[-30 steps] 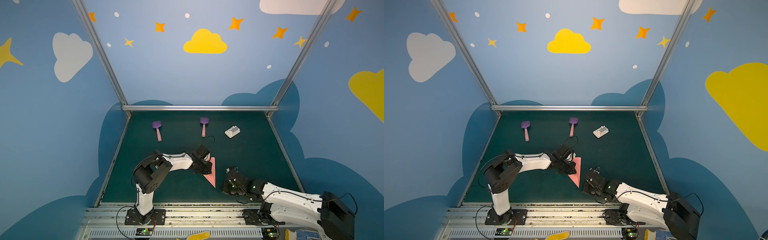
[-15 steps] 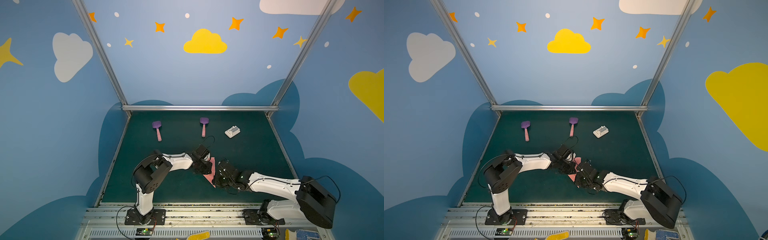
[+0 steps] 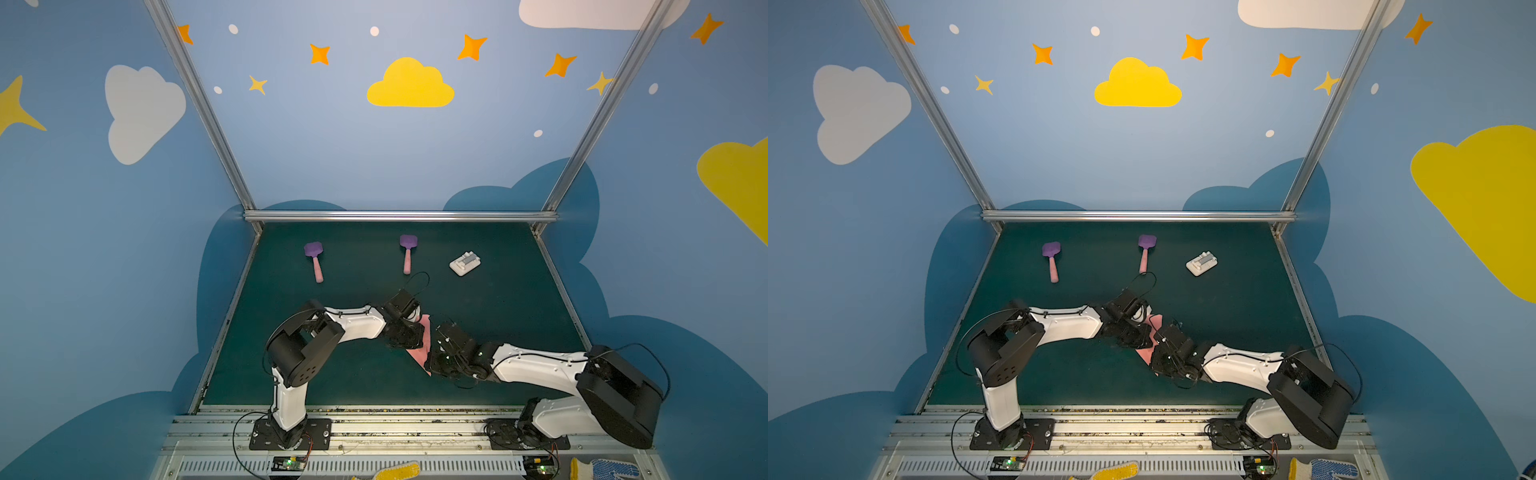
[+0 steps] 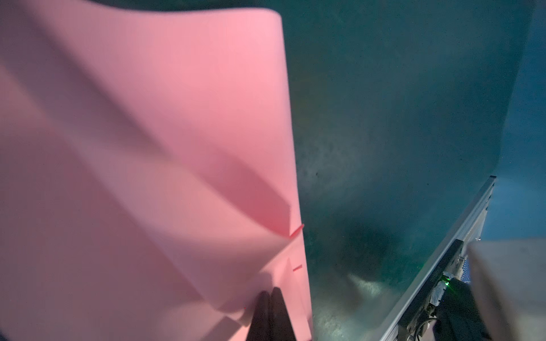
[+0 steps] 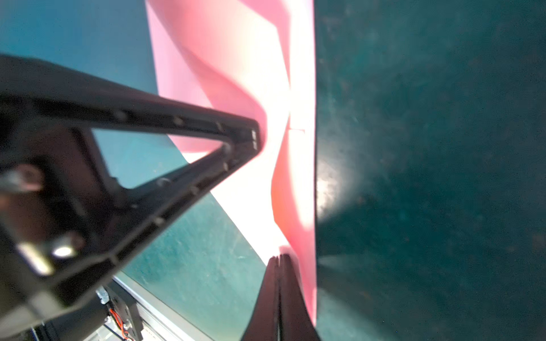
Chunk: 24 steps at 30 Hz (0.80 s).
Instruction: Fold a paper plane with a square sheet of paper (fold left side to right side)
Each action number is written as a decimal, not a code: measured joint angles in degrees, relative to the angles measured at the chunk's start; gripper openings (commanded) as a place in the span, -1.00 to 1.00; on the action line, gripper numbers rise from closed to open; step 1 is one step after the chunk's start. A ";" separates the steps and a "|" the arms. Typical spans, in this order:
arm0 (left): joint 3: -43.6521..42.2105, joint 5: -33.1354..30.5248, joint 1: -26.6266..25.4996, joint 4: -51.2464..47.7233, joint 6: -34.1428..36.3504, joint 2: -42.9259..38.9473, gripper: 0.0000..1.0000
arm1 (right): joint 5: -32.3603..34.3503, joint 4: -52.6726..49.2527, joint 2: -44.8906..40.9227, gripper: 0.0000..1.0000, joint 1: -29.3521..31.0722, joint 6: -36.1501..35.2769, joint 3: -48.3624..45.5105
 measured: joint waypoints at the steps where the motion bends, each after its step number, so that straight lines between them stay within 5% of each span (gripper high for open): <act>1: 0.00 0.00 0.00 0.00 0.00 0.00 -0.92 | 0.00 0.50 -0.11 -1.00 -0.09 0.02 -0.31; 14: 0.00 -0.02 0.02 -0.13 0.24 -0.13 -0.91 | -0.22 5.44 -3.04 -1.00 -0.35 1.07 -4.92; 24: -0.07 -0.87 0.37 -2.43 1.01 -5.22 -0.52 | -1.03 8.46 -3.65 -1.00 -0.57 2.45 -6.86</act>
